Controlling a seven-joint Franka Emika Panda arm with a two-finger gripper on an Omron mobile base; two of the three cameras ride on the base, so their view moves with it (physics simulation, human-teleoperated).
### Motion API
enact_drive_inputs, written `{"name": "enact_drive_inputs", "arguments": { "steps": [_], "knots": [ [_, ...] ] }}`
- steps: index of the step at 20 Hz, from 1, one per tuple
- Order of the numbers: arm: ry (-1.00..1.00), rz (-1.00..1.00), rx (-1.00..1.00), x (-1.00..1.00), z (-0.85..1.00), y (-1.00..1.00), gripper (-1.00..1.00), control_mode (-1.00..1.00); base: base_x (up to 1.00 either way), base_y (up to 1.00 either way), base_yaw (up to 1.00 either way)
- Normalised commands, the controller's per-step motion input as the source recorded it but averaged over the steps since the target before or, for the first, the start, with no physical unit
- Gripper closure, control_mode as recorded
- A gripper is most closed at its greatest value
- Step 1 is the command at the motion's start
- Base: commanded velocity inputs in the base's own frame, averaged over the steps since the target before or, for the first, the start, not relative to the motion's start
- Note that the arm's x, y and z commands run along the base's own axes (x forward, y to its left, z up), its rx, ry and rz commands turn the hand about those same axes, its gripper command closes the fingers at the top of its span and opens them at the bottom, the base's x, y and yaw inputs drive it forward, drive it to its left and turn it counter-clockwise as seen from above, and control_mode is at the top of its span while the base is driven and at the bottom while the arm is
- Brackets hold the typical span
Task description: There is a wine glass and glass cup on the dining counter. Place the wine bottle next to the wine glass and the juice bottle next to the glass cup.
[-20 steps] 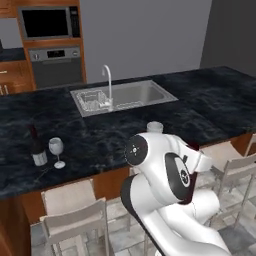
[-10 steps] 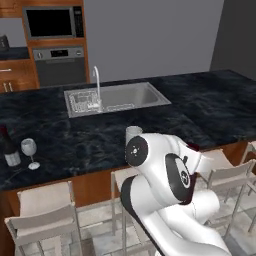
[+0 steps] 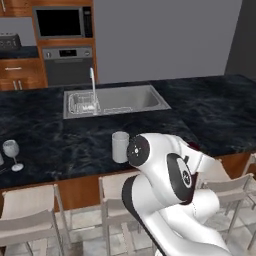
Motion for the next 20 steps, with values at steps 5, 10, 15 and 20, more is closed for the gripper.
{"name": "enact_drive_inputs", "arguments": {
  "steps": [5,10,15,20],
  "knots": [
    [0.00,0.00,0.00,0.00,0.00,0.00,1.00,1.00,0.42,-0.36,0.30],
    [0.00,0.00,0.00,0.00,0.00,0.00,1.00,1.00,0.48,-0.30,0.21],
    [0.00,0.00,0.00,0.00,0.00,0.00,1.00,1.00,0.16,-0.14,0.01],
    [0.00,0.00,0.00,0.00,0.00,0.00,1.00,1.00,0.01,0.00,0.00]
  ]
}}
